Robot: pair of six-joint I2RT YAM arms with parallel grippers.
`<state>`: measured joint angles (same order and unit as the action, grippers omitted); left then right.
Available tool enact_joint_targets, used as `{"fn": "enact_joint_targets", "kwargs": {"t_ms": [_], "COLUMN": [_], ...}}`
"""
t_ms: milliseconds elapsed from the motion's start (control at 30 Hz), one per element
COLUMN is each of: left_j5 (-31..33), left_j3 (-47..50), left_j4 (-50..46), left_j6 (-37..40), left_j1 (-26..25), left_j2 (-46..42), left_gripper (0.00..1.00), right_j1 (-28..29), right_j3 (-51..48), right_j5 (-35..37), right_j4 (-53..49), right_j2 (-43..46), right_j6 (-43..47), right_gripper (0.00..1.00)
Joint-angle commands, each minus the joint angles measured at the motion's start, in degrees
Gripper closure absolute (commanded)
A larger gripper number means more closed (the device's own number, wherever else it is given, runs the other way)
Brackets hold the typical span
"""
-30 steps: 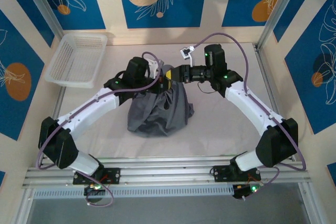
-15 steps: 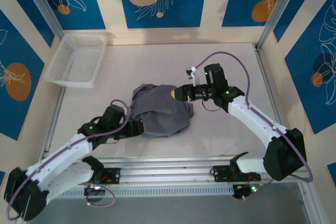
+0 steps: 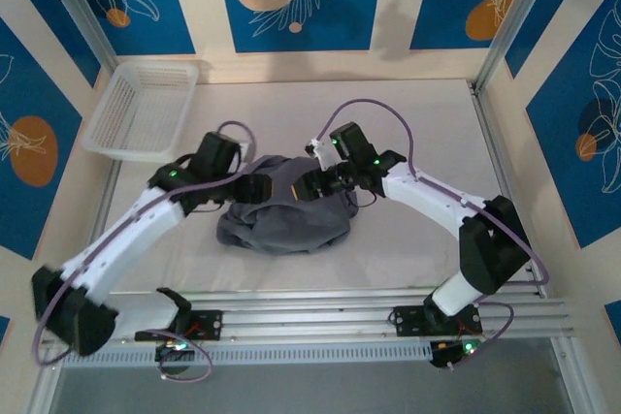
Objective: Fold the inside-out t-shirt
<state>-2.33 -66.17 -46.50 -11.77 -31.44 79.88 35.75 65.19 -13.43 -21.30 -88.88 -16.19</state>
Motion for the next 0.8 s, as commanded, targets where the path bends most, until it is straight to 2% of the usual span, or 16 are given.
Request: {"fn": "enact_joint_targets", "kwargs": {"t_ms": [0, 67, 133, 167, 233, 300, 433, 567, 667, 767], "left_j5": [-1.8, -6.0, -7.7, -8.2, -9.3, -10.2, -16.2, -20.7, -24.1, -25.3], "left_j3": [-2.6, -2.9, -3.0, -3.3, -4.4, -5.5, -8.4, -12.1, -14.0, -15.4], "left_j4": [-3.0, -1.2, 0.8, 1.5, 1.8, 2.3, 1.3, -0.5, 0.2, 1.2], "left_j6": [12.1, 11.5, 10.1, 9.7, 9.0, 7.6, 4.7, 0.5, -4.0, -7.7], "left_j1": [1.0, 2.2, 2.6, 2.6, 2.7, 2.8, 4.1, 4.7, 5.1, 5.3], "left_j2": [4.1, 7.0, 9.7, 10.6, 11.6, 10.8, 9.0, 7.1, 6.6, 7.0], "left_gripper": [0.19, 0.21, 0.29, 0.37, 0.6, 1.0, 1.0, 1.0, 1.0, 1.0], "right_j1": [-0.3, -0.2, -0.1, -0.1, 0.1, 0.4, 1.1, 3.8, 5.0, 5.5], "right_j3": [-2.3, -3.4, -4.2, -4.7, -5.5, -6.7, -11.2, -17.6, -17.4, -15.0], "right_j5": [0.7, 0.0, 0.3, 0.9, 1.8, 2.7, 3.3, 5.7, 7.1, 6.0], "right_j4": [0.0, 0.6, 0.7, 0.7, 1.3, 2.7, 9.9, 23.4, 29.5, 32.7], "right_j2": [3.2, 4.2, 5.0, 5.4, 6.2, 7.5, 10.5, 13.5, 11.6, 7.3], "right_j6": [1.1, 0.8, 0.4, 0.0, -0.3, 0.3, 3.7, 9.4, 5.4, -3.9], "right_gripper": [0.37, 0.37, 0.37, 0.37, 0.37, 0.38, 0.39, 0.4, 0.4, 0.39]}}
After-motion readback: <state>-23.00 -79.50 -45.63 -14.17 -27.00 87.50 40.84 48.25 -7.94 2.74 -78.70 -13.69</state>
